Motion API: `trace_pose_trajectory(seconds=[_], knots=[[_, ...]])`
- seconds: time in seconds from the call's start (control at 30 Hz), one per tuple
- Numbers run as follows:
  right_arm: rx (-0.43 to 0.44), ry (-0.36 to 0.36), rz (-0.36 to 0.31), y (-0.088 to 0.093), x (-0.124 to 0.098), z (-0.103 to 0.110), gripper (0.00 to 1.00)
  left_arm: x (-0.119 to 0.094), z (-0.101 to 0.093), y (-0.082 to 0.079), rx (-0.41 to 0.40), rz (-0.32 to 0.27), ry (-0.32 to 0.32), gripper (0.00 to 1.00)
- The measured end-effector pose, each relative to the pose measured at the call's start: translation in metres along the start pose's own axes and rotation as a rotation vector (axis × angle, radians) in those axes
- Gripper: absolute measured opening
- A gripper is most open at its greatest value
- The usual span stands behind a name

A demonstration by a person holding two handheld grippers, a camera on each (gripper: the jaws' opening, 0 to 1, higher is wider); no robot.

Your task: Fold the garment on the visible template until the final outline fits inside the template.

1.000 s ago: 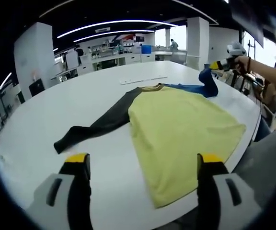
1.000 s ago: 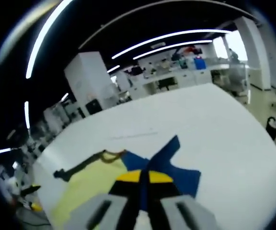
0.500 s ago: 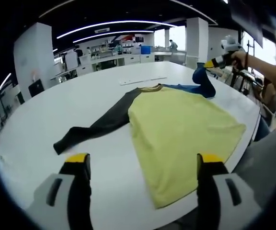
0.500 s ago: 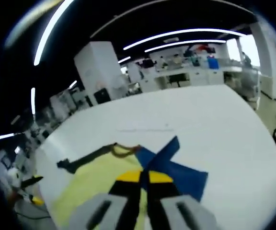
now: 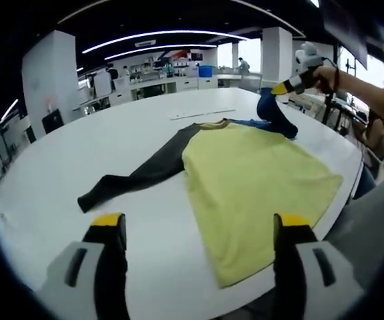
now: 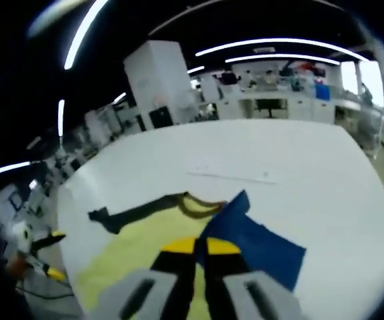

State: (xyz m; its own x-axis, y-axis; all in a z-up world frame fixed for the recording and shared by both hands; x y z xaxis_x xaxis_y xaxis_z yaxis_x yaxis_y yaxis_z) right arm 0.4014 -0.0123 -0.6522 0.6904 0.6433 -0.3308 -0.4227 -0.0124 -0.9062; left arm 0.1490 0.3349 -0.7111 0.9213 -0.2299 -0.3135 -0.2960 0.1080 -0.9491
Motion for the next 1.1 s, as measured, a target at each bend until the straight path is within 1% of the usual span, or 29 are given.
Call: trace_pose_trajectory(seconds=[0.3, 0.4, 0.57, 0.77, 0.9, 1.1], knots=[[-0.021, -0.036, 0.035, 0.001, 0.013, 0.013, 0.0, 0.002, -0.005, -0.005, -0.001, -0.008, 0.003, 0.89], [-0.024, -0.044, 0.041, -0.001, 0.02, 0.012, 0.0, 0.003, -0.005, -0.005, 0.001, -0.004, 0.007, 0.89], [-0.03, -0.046, 0.051, 0.001, 0.029, 0.019, 0.0, 0.004, -0.007, -0.004, -0.003, -0.005, 0.015, 0.89], [-0.042, -0.063, 0.058, 0.0, 0.043, 0.029, 0.0, 0.005, -0.002, -0.002, -0.003, -0.002, 0.021, 0.89], [-0.079, -0.071, 0.069, 0.0, 0.052, 0.036, 0.0, 0.005, 0.0, -0.001, -0.002, -0.002, 0.021, 0.89], [-0.076, -0.093, 0.08, 0.001, 0.066, 0.049, 0.0, 0.006, 0.0, -0.001, 0.0, -0.002, 0.02, 0.89]])
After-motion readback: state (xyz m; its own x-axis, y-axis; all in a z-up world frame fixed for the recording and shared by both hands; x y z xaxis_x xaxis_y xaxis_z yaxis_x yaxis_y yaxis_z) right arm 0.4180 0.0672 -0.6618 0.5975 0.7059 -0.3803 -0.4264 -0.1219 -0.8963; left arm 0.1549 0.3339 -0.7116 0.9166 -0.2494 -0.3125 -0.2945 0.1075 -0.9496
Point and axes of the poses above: the point that each gripper's makers call its tool centre point, and the gripper's own axes: x roughly forward along the fingers, z roughly to its left, y roughly out of its underside, the point moved 10 cm from there along -x, roughly backward along the fingers, and after that the axes turned 15 degrees about -z, right-handed, at the moved point
